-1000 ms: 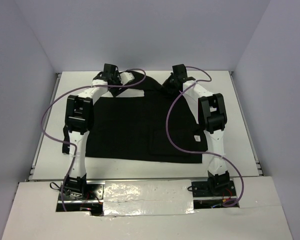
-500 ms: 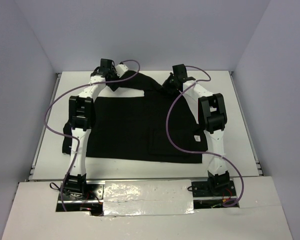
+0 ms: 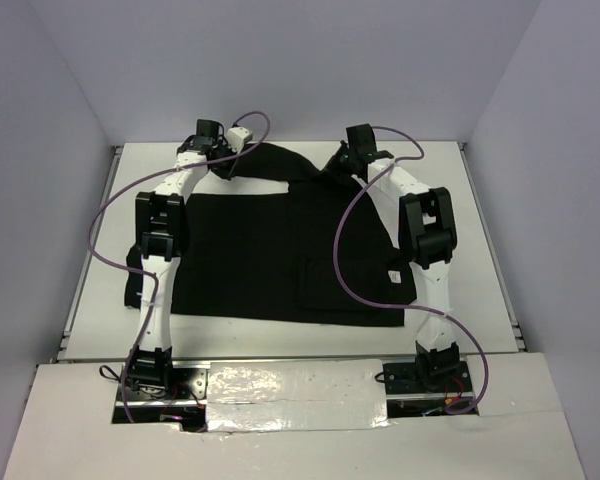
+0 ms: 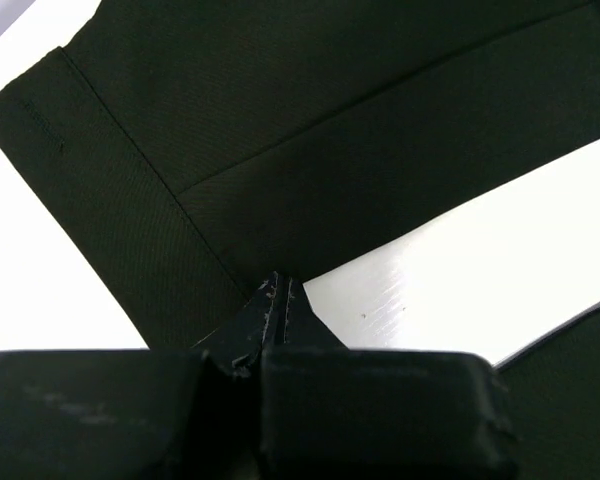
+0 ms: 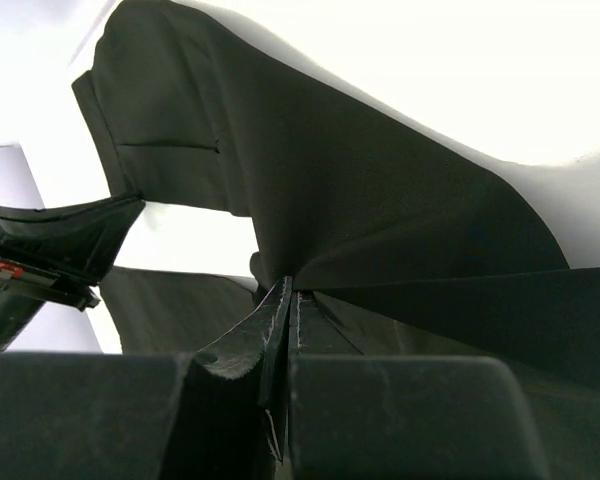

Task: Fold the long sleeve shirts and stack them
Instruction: Fold the shirt

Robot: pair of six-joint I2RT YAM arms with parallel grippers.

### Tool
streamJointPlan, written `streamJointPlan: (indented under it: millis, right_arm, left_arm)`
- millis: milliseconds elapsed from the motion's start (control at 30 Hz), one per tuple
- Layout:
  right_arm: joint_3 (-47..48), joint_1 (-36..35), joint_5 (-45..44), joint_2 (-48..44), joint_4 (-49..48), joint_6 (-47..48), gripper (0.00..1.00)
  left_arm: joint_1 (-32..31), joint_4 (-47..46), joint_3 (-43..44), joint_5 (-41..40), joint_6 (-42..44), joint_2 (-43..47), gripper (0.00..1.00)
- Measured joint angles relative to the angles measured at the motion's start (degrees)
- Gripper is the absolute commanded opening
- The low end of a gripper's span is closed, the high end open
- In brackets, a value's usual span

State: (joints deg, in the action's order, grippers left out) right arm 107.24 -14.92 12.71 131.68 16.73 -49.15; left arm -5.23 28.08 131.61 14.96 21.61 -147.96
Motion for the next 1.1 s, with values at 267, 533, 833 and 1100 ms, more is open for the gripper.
streamJointPlan:
  millis: [267, 533, 833, 1100]
  right_arm:
    - [0.0, 0.1, 0.1, -0.1, 0.0, 0.1, 0.00]
    - [0.0, 1.0, 0.6, -0.5, 0.1, 2.0, 0.00]
    - [-0.1, 1.1, 1.4, -1.7, 0.1, 3.2, 0.00]
    - [-1.0, 0.8, 1.7, -3.1, 0.0, 4.7, 0.00]
  left_arm:
    - [1.2, 2.5, -5.8, 5.7, -1.0, 4.5, 0.00]
    - [1.9, 7.0, -7.8, 10.6, -4.5, 13.8, 0.43]
    - [3.9, 2.1, 3.5, -0.7, -20.2, 6.3, 0.69]
    - [4.9, 1.5, 0.6, -7.4, -23.5, 0.7, 0.70]
